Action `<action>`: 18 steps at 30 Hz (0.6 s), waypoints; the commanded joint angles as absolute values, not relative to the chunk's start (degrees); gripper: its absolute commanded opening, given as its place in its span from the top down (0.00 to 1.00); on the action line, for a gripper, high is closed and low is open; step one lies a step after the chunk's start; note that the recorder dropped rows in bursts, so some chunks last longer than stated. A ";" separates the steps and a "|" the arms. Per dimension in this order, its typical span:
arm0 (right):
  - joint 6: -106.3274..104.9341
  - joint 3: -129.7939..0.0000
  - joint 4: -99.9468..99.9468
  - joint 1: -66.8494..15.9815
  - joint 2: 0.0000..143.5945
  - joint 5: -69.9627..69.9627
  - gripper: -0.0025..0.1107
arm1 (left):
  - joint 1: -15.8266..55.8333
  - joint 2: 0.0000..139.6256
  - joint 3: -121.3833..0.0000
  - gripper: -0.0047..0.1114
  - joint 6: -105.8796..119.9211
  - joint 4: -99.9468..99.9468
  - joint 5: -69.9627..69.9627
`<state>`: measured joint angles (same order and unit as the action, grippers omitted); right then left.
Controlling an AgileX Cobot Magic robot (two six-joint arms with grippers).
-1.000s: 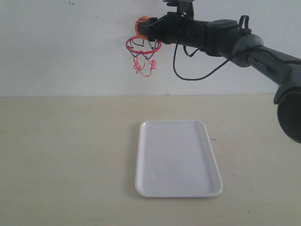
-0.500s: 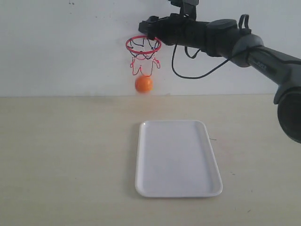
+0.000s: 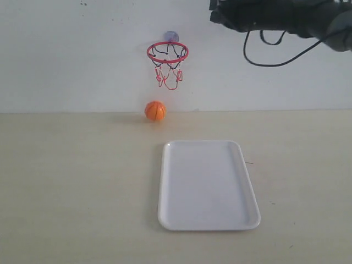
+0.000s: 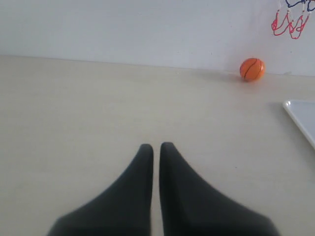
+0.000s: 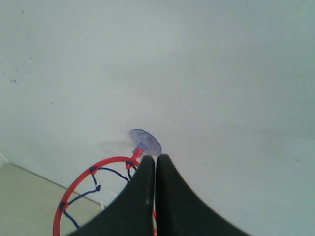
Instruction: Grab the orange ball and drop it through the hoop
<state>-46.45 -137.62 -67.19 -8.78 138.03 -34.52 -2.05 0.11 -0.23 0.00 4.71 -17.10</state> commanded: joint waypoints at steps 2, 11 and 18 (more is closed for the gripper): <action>-38.91 -138.10 -59.06 -3.62 134.45 -48.28 0.98 | -2.20 0.00 0.00 0.92 -0.39 4.91 -16.65; -29.79 -135.36 -57.30 2.47 130.34 -69.96 0.98 | -2.20 0.00 0.00 0.92 -0.39 4.91 -16.65; -38.88 -106.93 -54.52 1.50 109.59 -69.96 0.98 | -2.20 0.00 0.00 0.92 -0.39 4.91 -16.65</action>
